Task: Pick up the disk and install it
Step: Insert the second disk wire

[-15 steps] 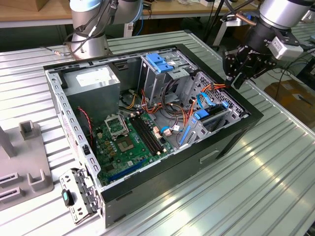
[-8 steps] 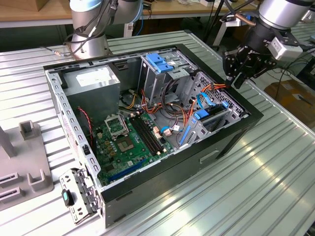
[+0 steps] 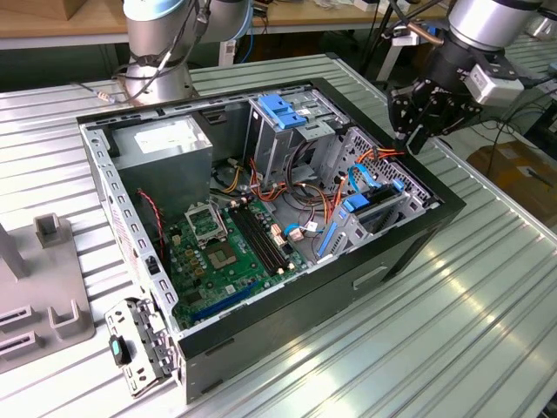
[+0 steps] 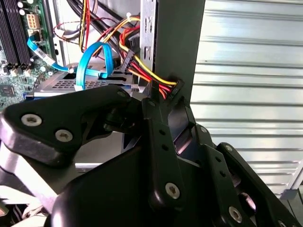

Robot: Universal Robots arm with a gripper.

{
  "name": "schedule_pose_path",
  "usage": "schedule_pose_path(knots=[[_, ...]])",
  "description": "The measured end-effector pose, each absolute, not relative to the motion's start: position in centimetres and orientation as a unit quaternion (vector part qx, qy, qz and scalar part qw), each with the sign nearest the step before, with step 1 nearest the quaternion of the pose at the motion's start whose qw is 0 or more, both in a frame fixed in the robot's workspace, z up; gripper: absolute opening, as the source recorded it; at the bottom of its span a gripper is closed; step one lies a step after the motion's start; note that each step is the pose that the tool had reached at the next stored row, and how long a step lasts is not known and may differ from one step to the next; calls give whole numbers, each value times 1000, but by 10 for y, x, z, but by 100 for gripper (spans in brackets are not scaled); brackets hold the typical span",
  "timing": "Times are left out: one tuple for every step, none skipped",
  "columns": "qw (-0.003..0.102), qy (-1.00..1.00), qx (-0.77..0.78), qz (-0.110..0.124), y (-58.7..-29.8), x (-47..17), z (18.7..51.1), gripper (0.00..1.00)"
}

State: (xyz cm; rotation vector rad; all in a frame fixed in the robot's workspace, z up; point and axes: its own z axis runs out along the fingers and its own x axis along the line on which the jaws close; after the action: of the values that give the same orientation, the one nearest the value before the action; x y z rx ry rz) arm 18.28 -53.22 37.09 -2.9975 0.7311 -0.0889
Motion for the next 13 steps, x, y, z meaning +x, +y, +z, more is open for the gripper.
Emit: schedule_pose_path(knots=[[28, 237, -971, -29, -532, 183, 370, 36], [28, 237, -971, -29, -531, 183, 370, 36], [28, 237, -971, -29, -531, 183, 370, 36], [28, 237, -971, -29, -531, 184, 369, 36], [27, 237, -971, -29, -530, 185, 368, 36], [27, 237, -971, -29, -530, 186, 368, 36], [27, 237, -971, -29, -530, 188, 368, 36], [27, 237, -971, -29, -530, 188, 368, 36], [27, 237, -971, -29, -530, 189, 368, 36], [27, 237, -971, -29, -530, 189, 368, 36], [27, 237, -971, -29, -530, 189, 368, 36], [27, 237, -971, -29, -530, 189, 368, 36], [27, 237, -971, -29, -530, 189, 368, 36]])
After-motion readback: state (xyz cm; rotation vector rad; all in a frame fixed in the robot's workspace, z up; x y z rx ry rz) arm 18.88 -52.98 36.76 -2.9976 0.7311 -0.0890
